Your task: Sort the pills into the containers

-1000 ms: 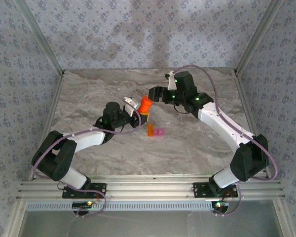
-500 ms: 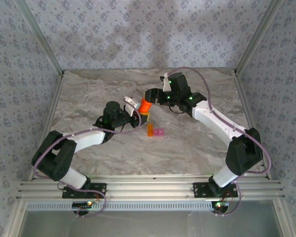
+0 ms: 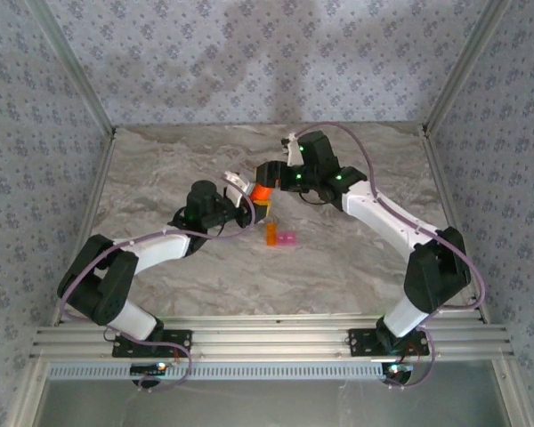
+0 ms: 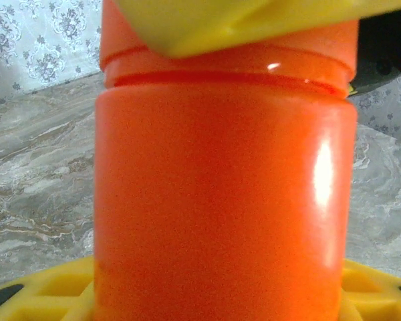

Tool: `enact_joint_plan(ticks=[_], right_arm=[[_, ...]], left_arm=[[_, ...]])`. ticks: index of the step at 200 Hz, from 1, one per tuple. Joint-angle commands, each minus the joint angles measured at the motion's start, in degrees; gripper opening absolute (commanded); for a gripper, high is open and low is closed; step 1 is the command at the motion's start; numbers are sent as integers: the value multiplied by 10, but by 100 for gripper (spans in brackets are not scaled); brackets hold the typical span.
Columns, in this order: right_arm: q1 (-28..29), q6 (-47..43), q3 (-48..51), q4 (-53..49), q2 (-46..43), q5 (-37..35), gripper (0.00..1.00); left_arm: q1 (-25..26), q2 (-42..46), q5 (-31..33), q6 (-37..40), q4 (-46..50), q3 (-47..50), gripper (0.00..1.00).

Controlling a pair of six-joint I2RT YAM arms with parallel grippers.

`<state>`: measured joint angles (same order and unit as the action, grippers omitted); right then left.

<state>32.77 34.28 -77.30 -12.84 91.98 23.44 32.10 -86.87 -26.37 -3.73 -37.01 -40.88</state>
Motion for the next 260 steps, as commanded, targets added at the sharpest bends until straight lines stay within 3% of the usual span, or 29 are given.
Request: enact_joint_plan(ticks=[1,25,49,67,90,104,120,137,187,260], right_arm=[[0,0,-7,10,8,13,53],[-14,-8,17,50,0,37,43],[-39,-61,56,140,-8,123,39],[-59,-89,85,224,-13,207,39],[-70,-127,85,220,-15,245,40],[-77,-131,85,213,-19,250,50],[-88,-112,85,213,-35,233,64],[-99,-73,106,210,-55,199,73],[-87,13,49,60,-63,38,76],[-35,37,-4,19,1,0,79]], left_arm=[[-3,-5,-14,-4,-27,-19,0],[-5,-3,-17,-10,-37,-14,0],[-17,-2,-43,-48,-80,0,0],[-31,-2,-72,-91,-130,12,0],[-43,-6,-98,-133,-173,18,0],[-47,-8,-104,-142,-178,16,0],[-47,-9,-104,-134,-160,9,0],[-47,-7,-97,-116,-130,1,0],[-39,10,-34,-33,-38,-7,0],[-27,7,-29,6,10,-22,0]])
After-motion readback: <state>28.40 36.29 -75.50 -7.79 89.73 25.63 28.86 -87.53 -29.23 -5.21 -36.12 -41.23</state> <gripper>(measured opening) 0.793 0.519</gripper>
